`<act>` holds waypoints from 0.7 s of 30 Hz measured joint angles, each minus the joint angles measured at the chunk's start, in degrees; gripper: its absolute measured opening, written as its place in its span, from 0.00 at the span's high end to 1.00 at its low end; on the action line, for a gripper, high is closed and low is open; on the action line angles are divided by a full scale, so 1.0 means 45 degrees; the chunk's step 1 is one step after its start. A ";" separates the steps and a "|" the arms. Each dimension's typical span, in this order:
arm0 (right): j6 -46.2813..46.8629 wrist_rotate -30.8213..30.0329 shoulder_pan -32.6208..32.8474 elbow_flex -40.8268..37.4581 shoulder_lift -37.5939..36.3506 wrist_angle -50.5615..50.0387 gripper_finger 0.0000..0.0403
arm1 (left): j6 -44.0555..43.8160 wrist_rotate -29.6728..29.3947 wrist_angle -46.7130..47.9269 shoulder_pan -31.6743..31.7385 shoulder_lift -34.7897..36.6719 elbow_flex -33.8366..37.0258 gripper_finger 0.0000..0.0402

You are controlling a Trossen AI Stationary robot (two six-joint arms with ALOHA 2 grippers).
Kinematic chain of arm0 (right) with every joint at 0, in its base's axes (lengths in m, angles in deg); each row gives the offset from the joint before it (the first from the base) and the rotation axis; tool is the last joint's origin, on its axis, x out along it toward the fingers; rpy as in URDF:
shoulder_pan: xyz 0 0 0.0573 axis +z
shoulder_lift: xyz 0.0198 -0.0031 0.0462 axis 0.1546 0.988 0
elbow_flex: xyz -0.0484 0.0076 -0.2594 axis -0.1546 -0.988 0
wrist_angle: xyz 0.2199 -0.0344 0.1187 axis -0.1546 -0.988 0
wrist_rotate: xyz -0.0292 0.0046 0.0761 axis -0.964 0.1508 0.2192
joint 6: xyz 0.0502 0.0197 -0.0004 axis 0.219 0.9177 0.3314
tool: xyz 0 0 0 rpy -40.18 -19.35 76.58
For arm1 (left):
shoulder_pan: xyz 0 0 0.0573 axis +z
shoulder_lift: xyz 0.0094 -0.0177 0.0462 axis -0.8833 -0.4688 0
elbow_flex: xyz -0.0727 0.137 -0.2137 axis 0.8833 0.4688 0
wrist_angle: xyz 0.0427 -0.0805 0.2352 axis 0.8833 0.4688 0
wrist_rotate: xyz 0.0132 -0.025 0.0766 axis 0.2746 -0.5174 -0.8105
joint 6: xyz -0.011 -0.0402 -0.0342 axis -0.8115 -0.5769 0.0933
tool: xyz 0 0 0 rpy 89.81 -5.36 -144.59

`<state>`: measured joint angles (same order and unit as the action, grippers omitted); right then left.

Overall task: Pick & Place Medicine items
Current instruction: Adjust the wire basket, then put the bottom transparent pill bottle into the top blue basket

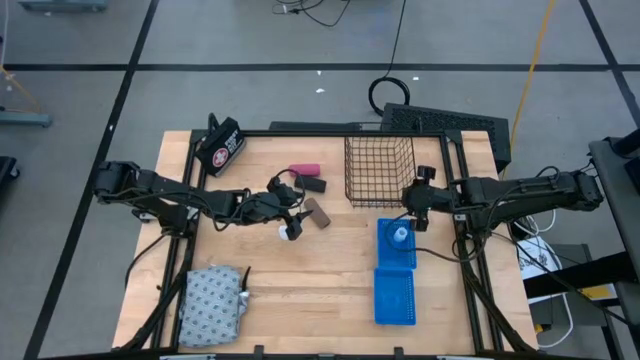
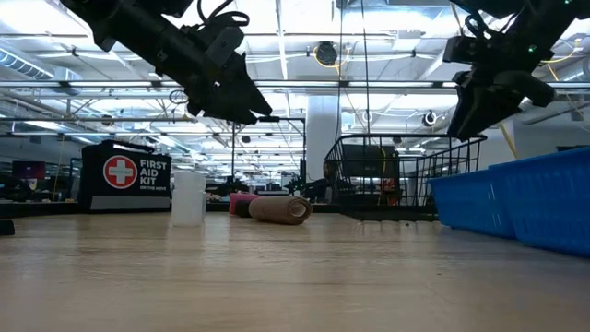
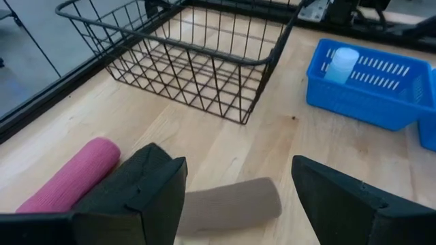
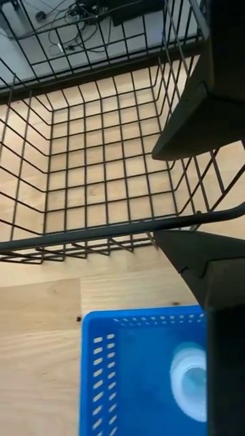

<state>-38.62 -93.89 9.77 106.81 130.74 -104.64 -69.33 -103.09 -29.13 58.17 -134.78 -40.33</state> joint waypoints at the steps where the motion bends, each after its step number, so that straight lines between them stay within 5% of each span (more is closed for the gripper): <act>1: 0.0009 0.0000 0.0003 0.0000 -0.0056 0.0061 0.58 | 0.0089 0.0086 -0.0010 -0.0028 0.0002 0.0000 0.33; 12: 0.0725 0.0154 0.0000 0.0000 -0.1583 0.2158 0.58 | 0.0252 -0.0146 0.0742 -0.0185 0.0889 -0.0019 0.33; 21: -0.0228 0.3606 0.0003 0.0000 -0.2293 0.5485 0.58 | -0.4345 -0.3248 0.4514 -0.2481 0.2053 0.0767 0.33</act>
<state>-39.65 -77.67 9.78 106.81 120.42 -79.96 -88.88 -117.71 -8.81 47.01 -125.55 -36.87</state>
